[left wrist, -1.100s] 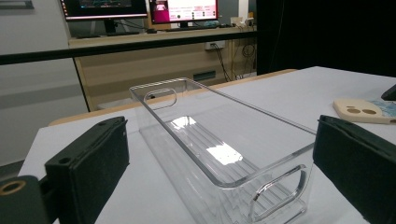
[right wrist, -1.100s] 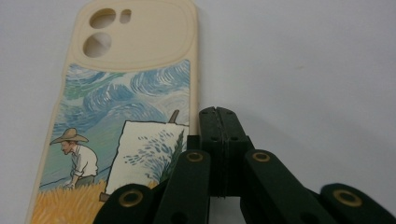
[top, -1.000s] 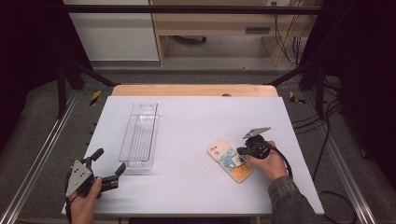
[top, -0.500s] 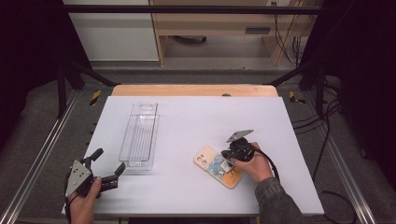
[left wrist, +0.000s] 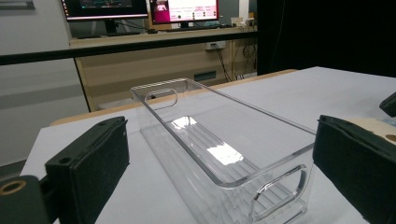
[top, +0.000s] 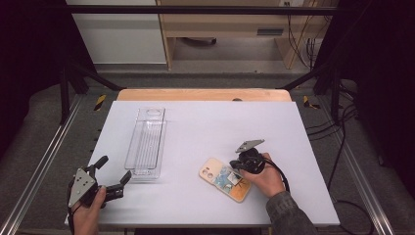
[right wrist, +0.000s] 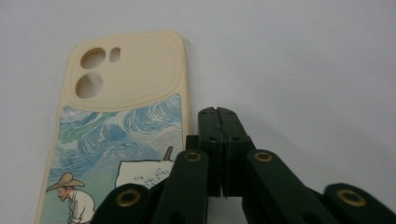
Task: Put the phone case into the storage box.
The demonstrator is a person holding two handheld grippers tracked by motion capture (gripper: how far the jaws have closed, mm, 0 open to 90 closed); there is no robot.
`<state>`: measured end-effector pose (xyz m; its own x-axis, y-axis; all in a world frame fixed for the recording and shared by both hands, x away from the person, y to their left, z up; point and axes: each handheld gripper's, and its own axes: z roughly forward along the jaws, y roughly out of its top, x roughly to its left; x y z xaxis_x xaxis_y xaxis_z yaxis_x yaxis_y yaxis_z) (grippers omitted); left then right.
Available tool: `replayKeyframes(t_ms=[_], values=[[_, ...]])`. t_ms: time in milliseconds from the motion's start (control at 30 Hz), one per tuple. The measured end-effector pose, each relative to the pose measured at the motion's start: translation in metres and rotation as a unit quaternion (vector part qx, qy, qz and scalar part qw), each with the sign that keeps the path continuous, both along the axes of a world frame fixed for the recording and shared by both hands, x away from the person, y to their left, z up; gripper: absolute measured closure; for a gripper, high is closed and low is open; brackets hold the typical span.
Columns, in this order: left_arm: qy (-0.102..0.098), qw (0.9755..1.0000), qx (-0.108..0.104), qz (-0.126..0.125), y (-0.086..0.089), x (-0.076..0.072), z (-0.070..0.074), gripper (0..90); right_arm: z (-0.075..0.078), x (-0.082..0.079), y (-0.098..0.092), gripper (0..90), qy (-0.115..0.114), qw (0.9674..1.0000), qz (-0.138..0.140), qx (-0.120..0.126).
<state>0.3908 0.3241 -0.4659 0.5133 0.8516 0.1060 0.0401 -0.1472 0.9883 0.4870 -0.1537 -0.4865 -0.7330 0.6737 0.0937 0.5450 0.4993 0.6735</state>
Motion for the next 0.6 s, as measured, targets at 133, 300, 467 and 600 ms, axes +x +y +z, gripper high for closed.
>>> replayKeyframes(t_ms=[133, 300, 467, 600], values=[[0.001, 1.0, -0.003, 0.0, 0.0, 0.0, 0.0, 3.4, 0.009, -0.011, -0.003, 64.4, -0.017, 0.9996, -0.023, -0.004], [0.0, 1.0, -0.003, 0.001, 0.001, 0.0, 0.0, 3.4, 0.021, -0.031, -0.006, 24.7, -0.033, 0.9987, -0.039, 0.009], [-0.001, 1.0, -0.001, 0.001, 0.0, -0.001, 0.0, 3.4, 0.021, -0.051, 0.0, 7.6, -0.02, 0.9994, -0.023, -0.019], [0.0, 1.0, 0.0, -0.001, 0.0, 0.0, 0.0, 3.4, 0.016, -0.06, 0.002, 6.5, -0.004, 0.999, -0.004, -0.044]])
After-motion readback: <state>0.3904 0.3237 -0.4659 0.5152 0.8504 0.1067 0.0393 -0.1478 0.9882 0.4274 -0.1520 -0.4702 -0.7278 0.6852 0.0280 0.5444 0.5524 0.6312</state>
